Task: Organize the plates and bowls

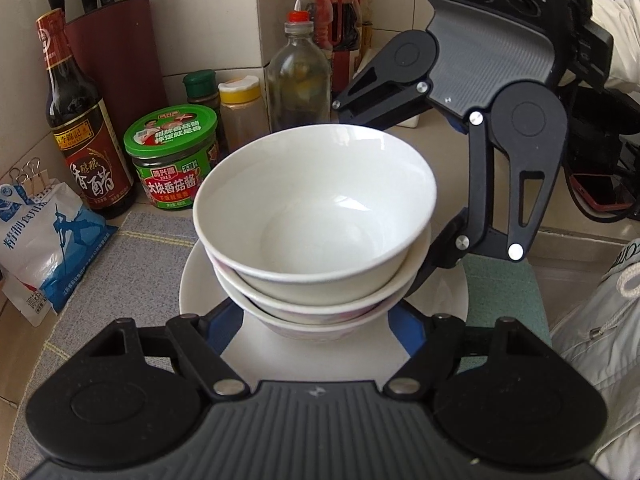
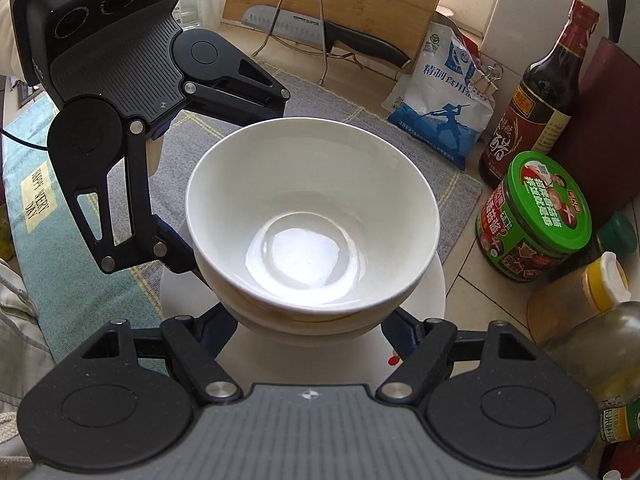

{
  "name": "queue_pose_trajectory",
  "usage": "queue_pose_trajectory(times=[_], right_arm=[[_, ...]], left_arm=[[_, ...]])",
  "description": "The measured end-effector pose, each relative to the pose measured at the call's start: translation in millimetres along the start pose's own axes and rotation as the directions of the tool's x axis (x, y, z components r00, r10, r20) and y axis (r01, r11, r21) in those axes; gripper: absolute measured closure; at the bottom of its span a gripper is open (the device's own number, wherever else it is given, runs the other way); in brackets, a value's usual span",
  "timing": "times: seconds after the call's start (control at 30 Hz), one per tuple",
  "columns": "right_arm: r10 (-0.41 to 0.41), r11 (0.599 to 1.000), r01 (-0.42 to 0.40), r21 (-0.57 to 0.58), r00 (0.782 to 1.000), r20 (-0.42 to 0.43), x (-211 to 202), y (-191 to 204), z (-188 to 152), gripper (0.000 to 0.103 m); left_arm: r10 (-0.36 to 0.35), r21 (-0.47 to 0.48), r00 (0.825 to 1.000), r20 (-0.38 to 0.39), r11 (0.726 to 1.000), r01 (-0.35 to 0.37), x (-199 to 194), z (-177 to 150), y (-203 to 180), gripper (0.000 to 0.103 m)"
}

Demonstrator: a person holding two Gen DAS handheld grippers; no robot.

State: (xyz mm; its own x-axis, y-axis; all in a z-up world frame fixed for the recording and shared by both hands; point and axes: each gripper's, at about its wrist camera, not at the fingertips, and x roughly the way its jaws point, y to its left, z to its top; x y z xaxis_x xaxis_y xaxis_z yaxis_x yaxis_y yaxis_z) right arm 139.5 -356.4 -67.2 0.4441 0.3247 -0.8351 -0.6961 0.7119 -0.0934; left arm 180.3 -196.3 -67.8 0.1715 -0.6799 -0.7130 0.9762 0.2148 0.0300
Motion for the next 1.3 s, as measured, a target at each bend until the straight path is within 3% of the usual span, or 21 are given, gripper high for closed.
queue_pose_trajectory(times=[0.4,0.57,0.67,0.8,0.93,1.03,1.1,1.17,1.3], right_arm=[[-0.011,1.000,0.011,0.010,1.000,0.017,-3.1,1.2,-2.8,0.020],[-0.047,0.998,0.045,0.044,0.998,0.038,-10.5,4.5,-6.2,0.005],[-0.080,0.993,0.076,0.089,0.996,0.043,-18.3,12.2,-8.2,0.004],[-0.172,0.970,0.163,0.182,0.984,0.037,-33.2,32.7,-6.3,0.001],[-0.264,0.910,0.242,0.337,0.964,0.021,-48.4,60.0,-0.7,0.000],[-0.368,0.836,0.333,0.437,0.930,-0.004,-57.7,85.4,3.1,0.000],[-0.439,0.776,0.387,0.498,0.898,-0.015,-64.1,101.0,3.6,0.000],[-0.474,0.712,0.398,0.579,0.880,-0.022,-70.2,111.0,2.8,0.000],[-0.553,0.549,0.425,0.719,0.830,-0.069,-80.4,130.4,-0.6,0.000]], left_arm=[[0.036,0.011,0.999,0.021,0.999,-0.036,-0.4,-4.3,-4.9,0.023],[0.099,-0.024,0.993,0.060,0.995,-0.098,-15.2,-10.8,-11.9,0.015],[0.165,-0.055,0.981,0.098,0.986,-0.160,-32.1,-17.4,-17.6,0.007],[0.298,-0.111,0.938,0.179,0.953,-0.282,-65.1,-26.3,-31.3,0.000],[0.416,-0.167,0.882,0.219,0.907,-0.387,-93.1,-33.7,-47.1,0.001],[0.458,-0.255,0.865,0.205,0.878,-0.405,-111.5,-37.5,-53.7,0.001],[0.498,-0.309,0.846,0.191,0.849,-0.429,-122.3,-37.7,-58.7,0.001],[0.541,-0.373,0.828,0.150,0.806,-0.459,-134.0,-36.6,-65.5,0.001],[0.566,-0.437,0.820,0.080,0.759,-0.482,-149.8,-31.8,-76.7,0.001]])
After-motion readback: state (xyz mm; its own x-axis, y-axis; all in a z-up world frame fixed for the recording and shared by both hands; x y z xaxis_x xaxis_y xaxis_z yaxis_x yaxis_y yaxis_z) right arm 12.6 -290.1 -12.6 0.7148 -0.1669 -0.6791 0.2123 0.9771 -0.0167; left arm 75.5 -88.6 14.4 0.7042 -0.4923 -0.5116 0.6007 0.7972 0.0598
